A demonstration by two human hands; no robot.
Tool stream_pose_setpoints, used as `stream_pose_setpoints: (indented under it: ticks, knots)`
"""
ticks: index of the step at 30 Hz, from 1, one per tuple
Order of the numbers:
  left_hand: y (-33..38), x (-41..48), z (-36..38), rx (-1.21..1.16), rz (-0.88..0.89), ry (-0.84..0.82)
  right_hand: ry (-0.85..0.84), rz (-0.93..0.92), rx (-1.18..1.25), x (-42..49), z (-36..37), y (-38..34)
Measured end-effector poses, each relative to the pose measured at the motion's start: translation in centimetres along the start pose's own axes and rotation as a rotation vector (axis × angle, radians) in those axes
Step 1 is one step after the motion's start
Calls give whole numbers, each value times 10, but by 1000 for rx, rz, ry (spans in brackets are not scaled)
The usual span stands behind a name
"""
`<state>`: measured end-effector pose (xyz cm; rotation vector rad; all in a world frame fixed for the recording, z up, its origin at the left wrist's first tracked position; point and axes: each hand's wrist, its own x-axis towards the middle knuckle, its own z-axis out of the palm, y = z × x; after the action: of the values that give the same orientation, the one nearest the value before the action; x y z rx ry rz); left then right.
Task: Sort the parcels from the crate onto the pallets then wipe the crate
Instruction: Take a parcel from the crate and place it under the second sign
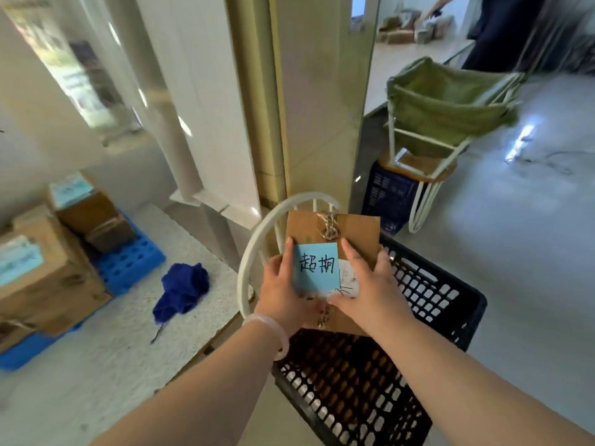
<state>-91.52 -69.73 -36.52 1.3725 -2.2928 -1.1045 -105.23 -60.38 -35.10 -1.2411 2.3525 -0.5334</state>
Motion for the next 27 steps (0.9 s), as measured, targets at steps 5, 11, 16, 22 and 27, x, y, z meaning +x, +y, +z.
stream_pose_setpoints:
  ticks: [5,11,16,22,27]
  knots:
    - [-27,-43,-81,-13,54,151,31,-138,-29,-28,5,-82]
    - [-102,-130,-170,-192,-19,324,-20,-351,-68,-76,52,-195]
    - [-168,-219,-243,-138,-132,456,-67,-534,-92,-134,111,-289]
    - [-242,-327,-318,-93,-256,650,-141,-802,1,-210,178,-388]
    - [-294,-402,-363,-81,-356,772,-202,-888,-61,-266,227,-461]
